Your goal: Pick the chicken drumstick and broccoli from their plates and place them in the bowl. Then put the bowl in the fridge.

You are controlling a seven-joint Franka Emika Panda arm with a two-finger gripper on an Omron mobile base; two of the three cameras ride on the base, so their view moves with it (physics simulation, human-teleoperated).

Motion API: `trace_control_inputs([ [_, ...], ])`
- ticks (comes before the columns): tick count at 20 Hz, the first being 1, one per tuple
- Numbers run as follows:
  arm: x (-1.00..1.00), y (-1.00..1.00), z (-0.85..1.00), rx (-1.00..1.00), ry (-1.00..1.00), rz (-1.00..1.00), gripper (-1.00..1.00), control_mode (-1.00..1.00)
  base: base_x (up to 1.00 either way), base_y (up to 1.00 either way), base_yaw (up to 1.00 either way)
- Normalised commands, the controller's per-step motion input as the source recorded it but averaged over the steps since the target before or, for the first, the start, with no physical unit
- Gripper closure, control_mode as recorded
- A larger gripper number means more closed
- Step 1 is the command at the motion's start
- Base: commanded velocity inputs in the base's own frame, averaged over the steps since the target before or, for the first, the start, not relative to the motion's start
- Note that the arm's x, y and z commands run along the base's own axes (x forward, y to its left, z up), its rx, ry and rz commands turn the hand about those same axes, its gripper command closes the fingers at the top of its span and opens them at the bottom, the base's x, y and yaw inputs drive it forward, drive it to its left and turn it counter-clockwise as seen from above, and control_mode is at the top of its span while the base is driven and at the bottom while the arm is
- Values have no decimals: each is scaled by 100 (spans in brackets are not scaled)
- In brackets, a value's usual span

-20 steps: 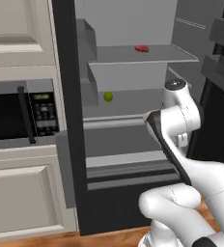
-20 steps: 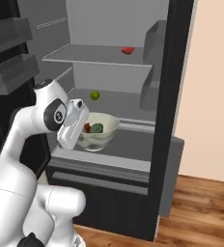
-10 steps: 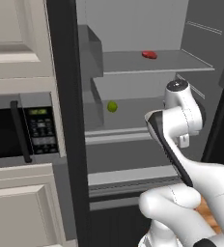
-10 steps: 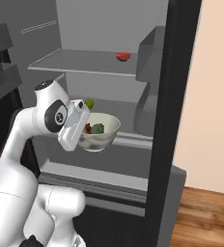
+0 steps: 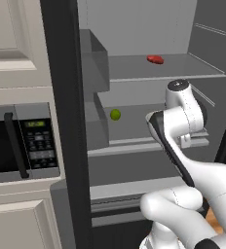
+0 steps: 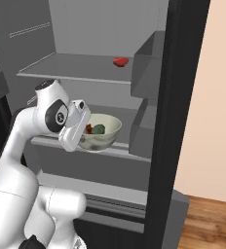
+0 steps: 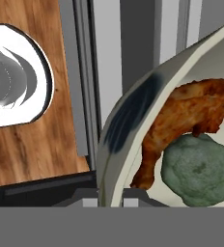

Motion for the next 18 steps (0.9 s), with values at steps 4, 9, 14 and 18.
trace_control_inputs([
  [4, 0, 0, 0, 0, 0, 0, 100, 100, 0, 0, 0],
  [9, 0, 0, 0, 0, 0, 0, 100, 100, 0, 0, 0],
  [14, 13, -3, 0, 7, -6, 6, 100, -100, 1, 0, 0],
  [18, 36, -4, 0, 10, -9, 21, 100, -100, 0, 0, 0],
])
